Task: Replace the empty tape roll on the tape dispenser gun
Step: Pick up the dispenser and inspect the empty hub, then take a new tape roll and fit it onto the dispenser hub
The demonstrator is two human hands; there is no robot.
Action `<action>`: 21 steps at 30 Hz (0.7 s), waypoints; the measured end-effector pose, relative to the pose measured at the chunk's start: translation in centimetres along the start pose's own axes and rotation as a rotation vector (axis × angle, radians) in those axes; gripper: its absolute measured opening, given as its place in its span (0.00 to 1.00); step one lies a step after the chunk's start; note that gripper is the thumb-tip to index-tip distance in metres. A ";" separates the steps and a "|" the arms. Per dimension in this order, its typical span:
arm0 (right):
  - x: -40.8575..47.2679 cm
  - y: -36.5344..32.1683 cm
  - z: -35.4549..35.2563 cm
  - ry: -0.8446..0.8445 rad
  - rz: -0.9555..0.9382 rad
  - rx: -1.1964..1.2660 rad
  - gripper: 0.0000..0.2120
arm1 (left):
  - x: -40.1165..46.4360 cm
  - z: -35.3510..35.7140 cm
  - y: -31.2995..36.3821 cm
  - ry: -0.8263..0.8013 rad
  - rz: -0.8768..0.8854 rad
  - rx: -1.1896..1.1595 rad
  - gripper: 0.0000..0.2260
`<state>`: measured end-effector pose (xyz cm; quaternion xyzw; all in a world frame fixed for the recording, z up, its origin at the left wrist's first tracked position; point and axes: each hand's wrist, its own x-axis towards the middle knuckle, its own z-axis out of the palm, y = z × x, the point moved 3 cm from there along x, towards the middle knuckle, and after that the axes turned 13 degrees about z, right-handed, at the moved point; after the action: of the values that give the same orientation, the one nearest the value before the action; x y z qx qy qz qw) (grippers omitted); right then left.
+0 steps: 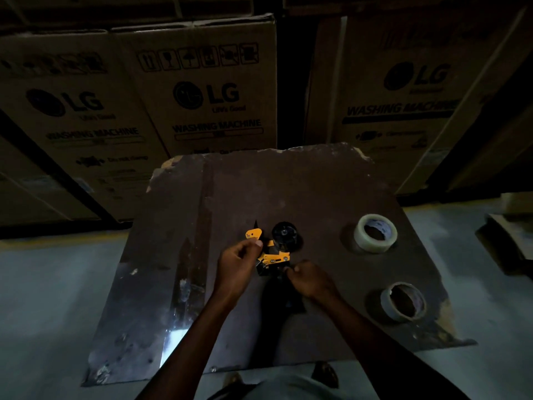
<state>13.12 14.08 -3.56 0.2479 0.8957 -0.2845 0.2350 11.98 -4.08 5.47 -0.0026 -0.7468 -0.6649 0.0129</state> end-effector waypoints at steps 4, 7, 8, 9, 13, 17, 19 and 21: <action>-1.2 0.9 -2.0 0.168 -0.036 0.052 0.20 | 0.3 1.8 -0.9 -0.091 0.023 0.051 0.12; -1.7 1.8 -3.2 0.318 -0.047 0.083 0.24 | 0.7 3.5 -1.1 -0.154 0.041 0.114 0.09; -1.6 2.2 -3.5 0.359 -0.049 0.093 0.26 | 0.8 4.3 -1.0 -0.184 0.052 0.148 0.10; -1.7 2.5 -4.0 0.401 -0.047 0.096 0.27 | 0.9 4.9 -1.3 -0.212 0.054 0.183 0.11; -0.4 4.6 -5.4 0.522 -0.073 0.089 0.31 | 1.7 7.7 -2.0 -0.296 0.028 0.227 0.22; 0.5 6.8 -7.9 0.626 -0.036 0.109 0.31 | 2.3 11.3 -1.9 -0.440 0.040 0.232 0.24; 1.0 8.1 -9.2 0.649 -0.021 0.106 0.31 | 2.7 13.3 -2.3 -0.501 0.038 0.218 0.30; 1.5 9.4 -10.7 0.658 -0.022 0.138 0.33 | 3.0 15.4 -3.0 -0.532 0.027 0.224 0.36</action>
<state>14.39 27.94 -0.31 0.3322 0.9048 -0.2517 -0.0872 8.69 10.79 0.80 -0.1854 -0.7927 -0.5539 -0.1745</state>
